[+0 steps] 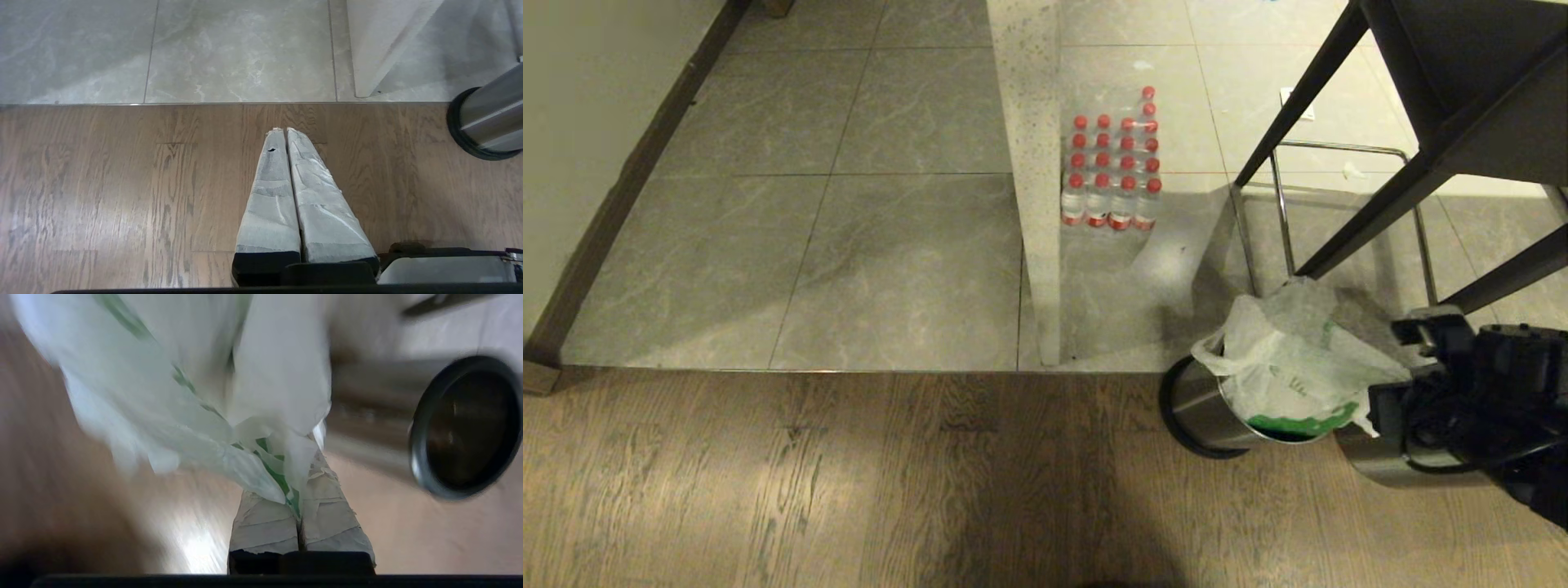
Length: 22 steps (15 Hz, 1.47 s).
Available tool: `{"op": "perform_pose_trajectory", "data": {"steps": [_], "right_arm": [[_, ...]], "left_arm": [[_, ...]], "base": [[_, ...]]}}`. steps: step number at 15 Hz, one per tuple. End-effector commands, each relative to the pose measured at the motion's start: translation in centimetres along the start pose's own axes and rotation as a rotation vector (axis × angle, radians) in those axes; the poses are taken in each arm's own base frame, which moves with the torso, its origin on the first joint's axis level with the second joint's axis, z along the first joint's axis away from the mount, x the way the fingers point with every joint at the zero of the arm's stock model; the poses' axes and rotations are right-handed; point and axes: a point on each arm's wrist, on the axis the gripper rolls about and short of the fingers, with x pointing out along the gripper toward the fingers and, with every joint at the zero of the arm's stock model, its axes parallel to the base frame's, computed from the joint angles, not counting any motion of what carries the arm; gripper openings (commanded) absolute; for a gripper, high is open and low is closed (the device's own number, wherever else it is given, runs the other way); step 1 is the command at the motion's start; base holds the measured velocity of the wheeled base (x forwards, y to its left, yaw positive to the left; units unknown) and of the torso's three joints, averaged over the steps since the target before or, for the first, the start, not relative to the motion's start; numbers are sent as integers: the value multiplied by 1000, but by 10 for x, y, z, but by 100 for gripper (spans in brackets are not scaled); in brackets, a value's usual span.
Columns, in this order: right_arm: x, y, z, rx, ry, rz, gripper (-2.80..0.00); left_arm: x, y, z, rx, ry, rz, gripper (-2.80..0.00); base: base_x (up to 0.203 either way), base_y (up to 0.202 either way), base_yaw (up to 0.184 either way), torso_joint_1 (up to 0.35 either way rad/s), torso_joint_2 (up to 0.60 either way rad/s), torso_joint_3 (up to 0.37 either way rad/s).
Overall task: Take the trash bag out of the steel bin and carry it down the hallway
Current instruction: Pick up the trash bag, then put the trash bag at the door
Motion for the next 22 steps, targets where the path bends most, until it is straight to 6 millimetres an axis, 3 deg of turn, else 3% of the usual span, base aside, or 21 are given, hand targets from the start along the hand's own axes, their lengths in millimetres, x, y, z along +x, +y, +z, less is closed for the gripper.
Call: {"op": "perform_pose_trajectory", "data": {"steps": [1,4,8,11,13,15,18,22], "right_arm": [[-20,-11,27,72,-137,-25,-280],[-52,-26,58,173,-304,-42,-280],[-90,-43,84,272,-436,-55,-280],[-117,-56,85,290,-485,-88,-280],[-139,-62,74,286,-464,-99,-280],[-167,-67,50,277,-423,-108,-280],[-208,-68,2,261,-337,-108,-280],[-237,-58,-61,261,-324,-31,-280]], "left_arm": [[0,0,0,0,2,0,-280],[0,0,0,0,2,0,-280],[0,0,0,0,0,0,-280],[0,0,0,-1,3,0,-280],[0,0,0,1,1,0,-280],[0,0,0,1,3,0,-280],[0,0,0,0,1,0,-280],[0,0,0,0,0,0,-280]], "base": [[0,0,0,0,0,0],[0,0,0,0,0,0],[0,0,0,0,0,0],[0,0,0,0,0,0],[0,0,0,0,0,0],[0,0,0,0,0,0],[0,0,0,0,0,0],[0,0,0,0,0,0]]}}
